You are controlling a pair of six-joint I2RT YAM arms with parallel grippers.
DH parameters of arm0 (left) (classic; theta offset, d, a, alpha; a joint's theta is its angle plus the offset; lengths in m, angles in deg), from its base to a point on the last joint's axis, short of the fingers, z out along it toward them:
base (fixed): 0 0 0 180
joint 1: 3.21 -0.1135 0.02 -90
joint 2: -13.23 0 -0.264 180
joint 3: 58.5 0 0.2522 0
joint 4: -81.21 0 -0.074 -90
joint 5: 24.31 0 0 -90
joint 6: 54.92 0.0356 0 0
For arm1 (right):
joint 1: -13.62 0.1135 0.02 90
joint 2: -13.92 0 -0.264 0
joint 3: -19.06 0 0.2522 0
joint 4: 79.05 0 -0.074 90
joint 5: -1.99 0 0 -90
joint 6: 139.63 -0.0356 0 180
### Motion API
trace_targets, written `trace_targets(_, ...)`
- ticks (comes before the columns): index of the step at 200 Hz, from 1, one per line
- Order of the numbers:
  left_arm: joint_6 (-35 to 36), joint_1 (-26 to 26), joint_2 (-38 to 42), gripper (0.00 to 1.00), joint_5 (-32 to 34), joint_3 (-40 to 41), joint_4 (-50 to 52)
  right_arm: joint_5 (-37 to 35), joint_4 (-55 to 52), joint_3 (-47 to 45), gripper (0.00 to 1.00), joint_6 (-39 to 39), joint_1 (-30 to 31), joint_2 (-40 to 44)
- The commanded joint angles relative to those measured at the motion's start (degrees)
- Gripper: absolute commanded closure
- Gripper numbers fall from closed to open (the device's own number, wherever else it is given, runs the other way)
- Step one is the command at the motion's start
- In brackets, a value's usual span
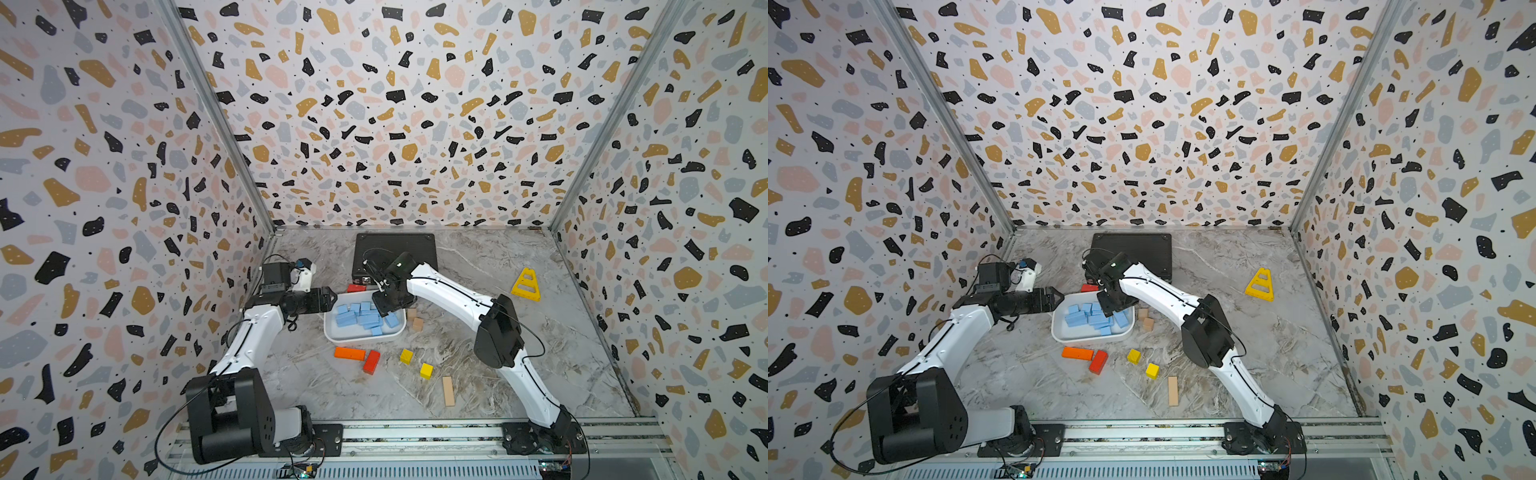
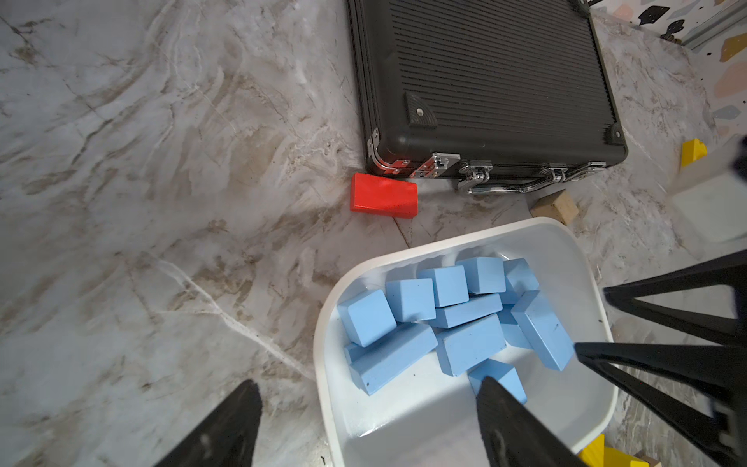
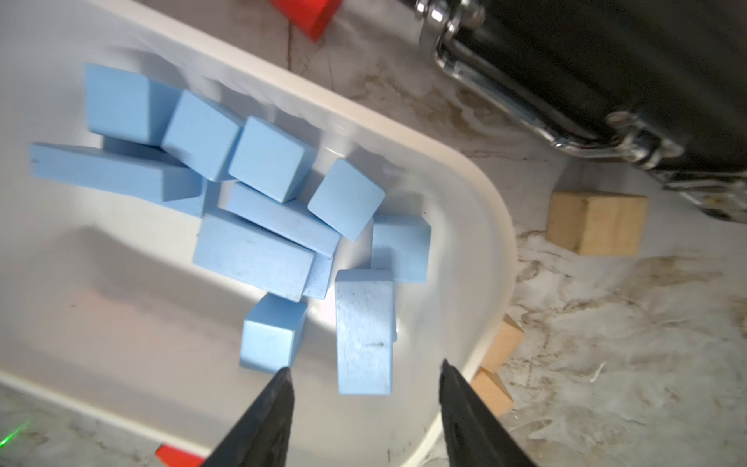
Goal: Pick out the blue building blocks
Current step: Place the building block in the storage box, then reset both arms
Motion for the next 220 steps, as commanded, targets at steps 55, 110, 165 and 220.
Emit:
trace_targets(55, -8.8, -0.4, -9.6, 0.16, -0.6, 2.2, -3.4, 1.4, 14.8, -29.8, 0.34, -3.2, -8.5, 28.8)
trace_targets(110, -13.1, 1.0, -10.8, 0.17, -7.9, 3.9, -7.3, 5.2, 22.4, -50.0, 0.34, -7.6, -17.3, 44.2)
trace_targets(165, -13.2, 8.1, -11.8, 0.18, -10.1, 2.9, -8.1, 4.4, 22.6, -57.4, 0.33, -8.3, -20.8, 51.3)
trace_targets(220, -9.6, 9.0, -11.5, 0.16, -4.0, 0.2, -5.0, 4.0, 23.9, -61.1, 0.33, -8.5, -21.9, 53.6)
